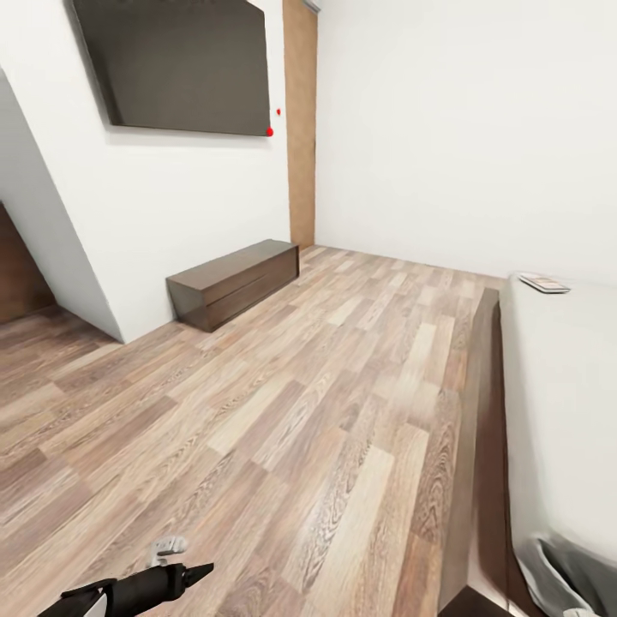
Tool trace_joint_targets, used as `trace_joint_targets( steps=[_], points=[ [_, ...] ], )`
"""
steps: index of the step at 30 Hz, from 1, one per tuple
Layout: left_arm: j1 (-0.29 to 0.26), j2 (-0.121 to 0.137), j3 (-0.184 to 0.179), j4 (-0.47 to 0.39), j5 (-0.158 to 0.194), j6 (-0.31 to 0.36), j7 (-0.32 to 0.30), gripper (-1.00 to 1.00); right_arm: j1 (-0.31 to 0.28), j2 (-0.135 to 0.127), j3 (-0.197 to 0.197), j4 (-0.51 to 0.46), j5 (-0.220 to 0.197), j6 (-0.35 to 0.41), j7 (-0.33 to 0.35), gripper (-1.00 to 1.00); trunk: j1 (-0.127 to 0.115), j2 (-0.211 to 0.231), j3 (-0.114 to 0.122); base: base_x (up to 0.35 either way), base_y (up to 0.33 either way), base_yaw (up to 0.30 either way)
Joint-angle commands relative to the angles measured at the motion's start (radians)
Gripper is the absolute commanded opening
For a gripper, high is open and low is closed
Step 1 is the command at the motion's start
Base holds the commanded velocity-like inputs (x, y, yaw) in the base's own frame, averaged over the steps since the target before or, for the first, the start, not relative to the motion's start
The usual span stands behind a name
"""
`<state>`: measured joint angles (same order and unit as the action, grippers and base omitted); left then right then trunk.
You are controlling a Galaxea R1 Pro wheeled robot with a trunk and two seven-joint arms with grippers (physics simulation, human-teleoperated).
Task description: In the bedroom, move the book from the bed onto either nightstand, and place the two sandals side by side next to the bed.
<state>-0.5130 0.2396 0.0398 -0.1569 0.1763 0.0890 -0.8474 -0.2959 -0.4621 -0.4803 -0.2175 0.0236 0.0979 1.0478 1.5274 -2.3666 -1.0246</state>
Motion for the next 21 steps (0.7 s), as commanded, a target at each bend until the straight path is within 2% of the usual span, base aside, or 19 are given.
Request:
trace_joint_targets(
  steps=[1,7,21],
  points=[
    [-0.001,0.000,0.003,0.001,0.003,0.009,-0.004,1.00,-0.026,0.000,-0.009,-0.002,-0.002,-0.003,0.006,1.00,0.000,0.000,-0.001,0.000,0.000,0.231],
    [-0.001,0.000,0.003,0.000,0.002,0.009,-0.004,1.00,-0.026,0.000,-0.009,-0.002,-0.002,-0.003,0.006,1.00,-0.023,0.042,0.018,0.000,0.000,0.073],
    [-0.001,0.000,0.003,0.000,0.002,0.009,-0.004,1.00,-0.026,0.000,-0.009,-0.002,-0.002,-0.003,0.006,1.00,-0.077,0.140,0.062,0.000,0.000,0.004]
  ],
)
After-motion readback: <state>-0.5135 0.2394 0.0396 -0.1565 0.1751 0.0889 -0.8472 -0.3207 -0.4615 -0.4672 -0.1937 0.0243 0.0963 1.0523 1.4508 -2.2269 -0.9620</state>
